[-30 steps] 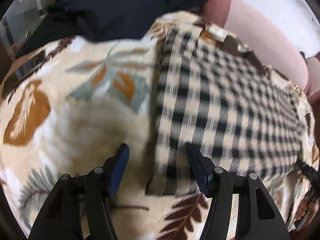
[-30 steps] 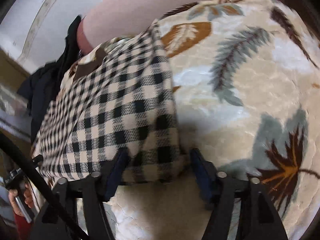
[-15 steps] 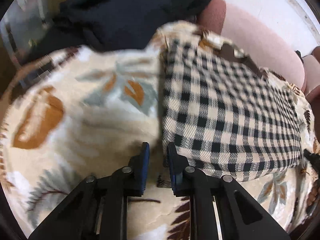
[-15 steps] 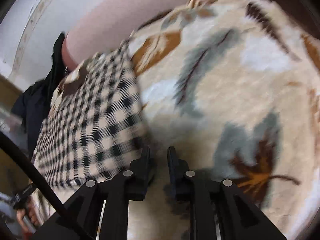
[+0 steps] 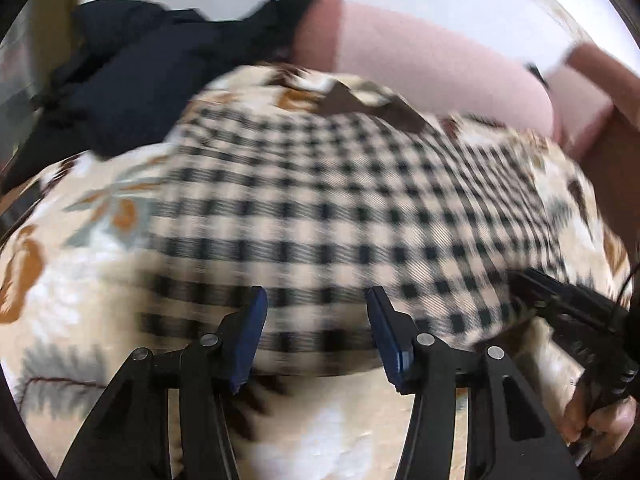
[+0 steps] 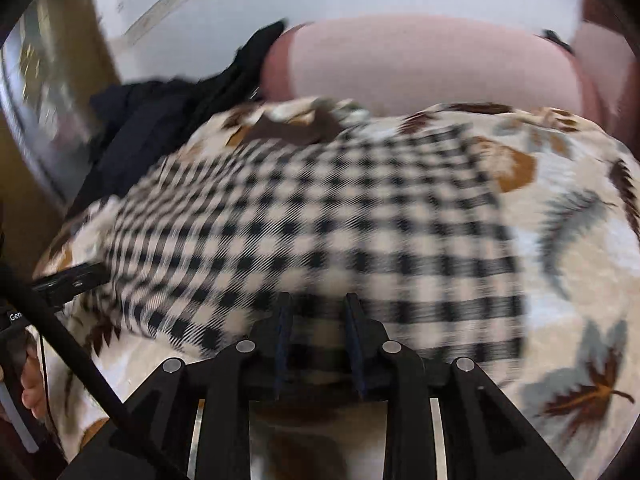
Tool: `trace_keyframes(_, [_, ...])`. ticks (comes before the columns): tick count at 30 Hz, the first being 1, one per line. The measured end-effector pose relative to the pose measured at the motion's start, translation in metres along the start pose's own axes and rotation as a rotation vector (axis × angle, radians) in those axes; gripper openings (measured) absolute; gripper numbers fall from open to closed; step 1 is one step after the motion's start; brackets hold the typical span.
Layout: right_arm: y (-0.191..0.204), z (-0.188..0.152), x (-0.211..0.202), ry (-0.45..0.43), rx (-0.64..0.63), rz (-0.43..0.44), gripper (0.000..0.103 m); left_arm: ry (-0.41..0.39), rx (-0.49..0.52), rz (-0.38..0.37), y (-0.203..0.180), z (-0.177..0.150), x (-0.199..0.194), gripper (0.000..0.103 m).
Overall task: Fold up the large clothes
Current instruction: 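Lay the shirt flat on the blanket with both grippers and release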
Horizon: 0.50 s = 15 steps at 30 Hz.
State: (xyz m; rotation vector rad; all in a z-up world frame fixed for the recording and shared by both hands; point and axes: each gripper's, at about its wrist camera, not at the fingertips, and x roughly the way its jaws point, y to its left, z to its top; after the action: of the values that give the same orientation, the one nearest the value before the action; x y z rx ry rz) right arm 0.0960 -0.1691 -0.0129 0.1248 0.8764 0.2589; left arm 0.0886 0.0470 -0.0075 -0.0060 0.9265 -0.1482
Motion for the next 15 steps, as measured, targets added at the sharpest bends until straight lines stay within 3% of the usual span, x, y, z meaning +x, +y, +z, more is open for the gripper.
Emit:
trace_keyframes(5, [-0.008,-0.005,0.025,0.081,-0.046,-0.051,0.028,0.051,0.123,0.102,-0.02,-0.013,0.023,0.052])
trace_keyframes(9, [-0.035,0.001,0.019,0.09,-0.007,-0.118,0.027,0.057,0.072,0.111,0.003,-0.012,0.022,0.052])
trace_keyframes(15, [-0.059,0.004,0.01,0.086,0.054,-0.123,0.026,0.059,-0.034,0.164,0.045,-0.014,0.012,0.052])
